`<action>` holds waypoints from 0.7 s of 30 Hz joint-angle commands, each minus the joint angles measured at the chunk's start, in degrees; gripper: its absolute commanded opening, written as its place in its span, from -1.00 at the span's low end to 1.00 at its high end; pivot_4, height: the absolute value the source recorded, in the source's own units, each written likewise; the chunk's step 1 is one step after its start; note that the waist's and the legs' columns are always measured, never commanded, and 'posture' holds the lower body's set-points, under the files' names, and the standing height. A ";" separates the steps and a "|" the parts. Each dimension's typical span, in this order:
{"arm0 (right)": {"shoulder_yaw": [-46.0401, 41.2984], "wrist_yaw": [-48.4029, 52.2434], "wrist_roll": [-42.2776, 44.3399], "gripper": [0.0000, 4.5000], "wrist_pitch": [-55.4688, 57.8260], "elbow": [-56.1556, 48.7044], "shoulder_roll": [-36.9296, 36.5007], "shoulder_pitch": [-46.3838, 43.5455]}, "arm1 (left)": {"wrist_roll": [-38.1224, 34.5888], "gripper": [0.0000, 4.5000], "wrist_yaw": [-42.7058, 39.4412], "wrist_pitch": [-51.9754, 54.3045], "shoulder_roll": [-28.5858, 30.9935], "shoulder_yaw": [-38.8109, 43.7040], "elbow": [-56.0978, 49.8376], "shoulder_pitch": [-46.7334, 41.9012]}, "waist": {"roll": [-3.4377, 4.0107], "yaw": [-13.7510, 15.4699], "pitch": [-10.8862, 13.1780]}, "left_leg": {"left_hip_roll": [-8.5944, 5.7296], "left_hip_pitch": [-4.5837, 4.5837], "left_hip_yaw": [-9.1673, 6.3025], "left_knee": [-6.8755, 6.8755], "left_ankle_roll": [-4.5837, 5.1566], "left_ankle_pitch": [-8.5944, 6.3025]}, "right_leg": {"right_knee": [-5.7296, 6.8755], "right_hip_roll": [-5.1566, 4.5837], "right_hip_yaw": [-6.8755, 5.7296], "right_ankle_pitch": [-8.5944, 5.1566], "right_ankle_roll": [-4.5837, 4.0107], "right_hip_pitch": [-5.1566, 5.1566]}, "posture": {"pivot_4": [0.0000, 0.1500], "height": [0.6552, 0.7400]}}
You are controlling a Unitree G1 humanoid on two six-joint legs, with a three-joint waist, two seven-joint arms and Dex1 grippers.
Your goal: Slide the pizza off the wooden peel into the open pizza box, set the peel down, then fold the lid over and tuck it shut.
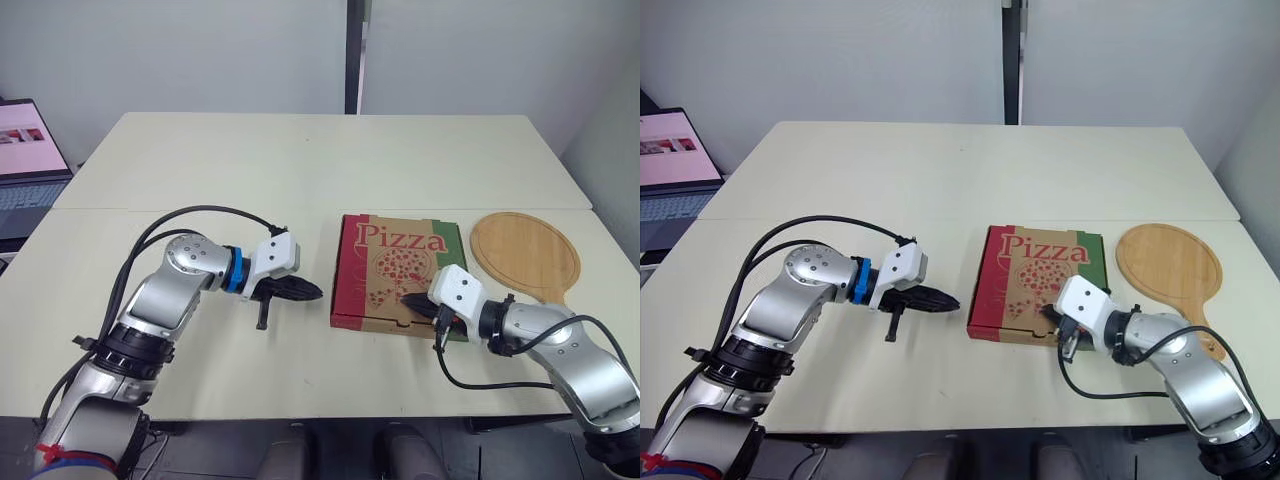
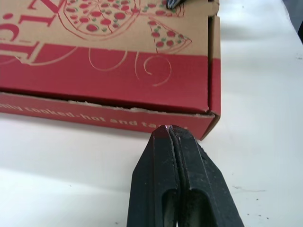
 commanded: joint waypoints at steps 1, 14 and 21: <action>-1.18 0.54 -0.97 -0.98 -0.60 2.42 -1.63 1.49 | 0.76 -1.00 1.48 -1.23 0.18 0.45 -1.13 0.89 | 0.00 0.07 0.00 | 0.00 0.00 0.00 0.00 0.00 0.00 | 0.00 0.00 0.00 0.00 0.00 0.00 | 1.00 0.81; -10.56 3.26 6.10 -0.98 0.14 -0.32 -3.12 1.02 | 2.88 -1.00 5.28 -2.41 -4.33 -2.25 -0.81 3.37 | 0.00 1.07 0.00 | 0.02 -0.02 0.02 -0.02 0.00 0.00 | -0.01 0.00 0.02 0.01 0.01 -0.03 | 1.00 0.81; -11.13 3.62 6.58 -0.98 -0.10 -0.06 -3.40 0.67 | 2.05 -1.00 5.38 -0.54 -4.87 -2.20 -3.40 4.45 | 0.00 1.07 0.01 | 0.02 -0.03 0.02 -0.02 0.00 0.00 | -0.01 0.00 0.02 0.00 0.01 -0.03 | 1.00 0.81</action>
